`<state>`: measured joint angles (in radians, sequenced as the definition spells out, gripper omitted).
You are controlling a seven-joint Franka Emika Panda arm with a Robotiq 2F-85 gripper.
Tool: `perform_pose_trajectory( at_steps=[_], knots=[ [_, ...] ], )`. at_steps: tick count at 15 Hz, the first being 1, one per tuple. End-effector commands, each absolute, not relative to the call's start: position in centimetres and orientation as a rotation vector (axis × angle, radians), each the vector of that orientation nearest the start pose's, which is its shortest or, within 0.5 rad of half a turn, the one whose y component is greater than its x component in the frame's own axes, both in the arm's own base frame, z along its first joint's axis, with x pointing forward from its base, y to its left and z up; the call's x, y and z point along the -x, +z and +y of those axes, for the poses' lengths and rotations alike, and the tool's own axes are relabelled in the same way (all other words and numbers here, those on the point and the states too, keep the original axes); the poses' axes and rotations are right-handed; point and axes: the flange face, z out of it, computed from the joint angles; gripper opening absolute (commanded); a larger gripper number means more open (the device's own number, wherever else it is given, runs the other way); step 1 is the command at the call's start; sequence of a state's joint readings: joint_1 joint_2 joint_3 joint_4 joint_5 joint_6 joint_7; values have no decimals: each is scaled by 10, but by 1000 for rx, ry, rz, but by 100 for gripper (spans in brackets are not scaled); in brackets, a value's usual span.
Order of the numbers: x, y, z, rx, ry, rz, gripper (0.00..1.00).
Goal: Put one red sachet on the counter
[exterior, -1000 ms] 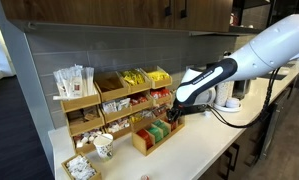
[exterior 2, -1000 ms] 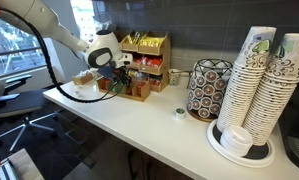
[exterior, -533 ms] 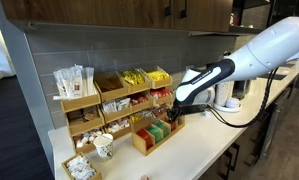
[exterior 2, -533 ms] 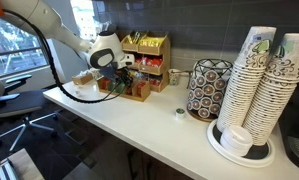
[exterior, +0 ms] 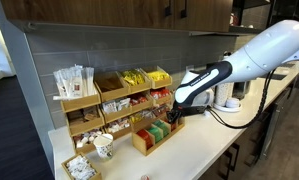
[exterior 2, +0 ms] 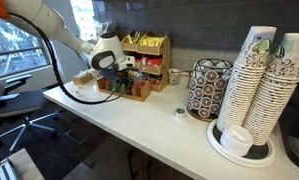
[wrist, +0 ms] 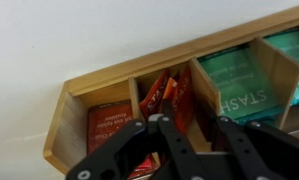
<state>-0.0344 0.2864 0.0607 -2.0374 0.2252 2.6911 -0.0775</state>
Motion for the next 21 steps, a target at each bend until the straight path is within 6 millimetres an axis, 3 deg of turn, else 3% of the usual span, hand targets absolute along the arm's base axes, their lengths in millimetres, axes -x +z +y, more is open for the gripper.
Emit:
perform_pose_trajectory(
  at_steps=[1,5,10,14,21],
  knots=[
    [-631,335,6,2930,-559,114,30],
    [-634,333,3,2929,-556,115,20],
    [-635,330,1,2930,-549,117,22],
    [-635,328,1,2930,-546,109,0],
    [-633,332,3,2921,-557,88,0]
  ],
)
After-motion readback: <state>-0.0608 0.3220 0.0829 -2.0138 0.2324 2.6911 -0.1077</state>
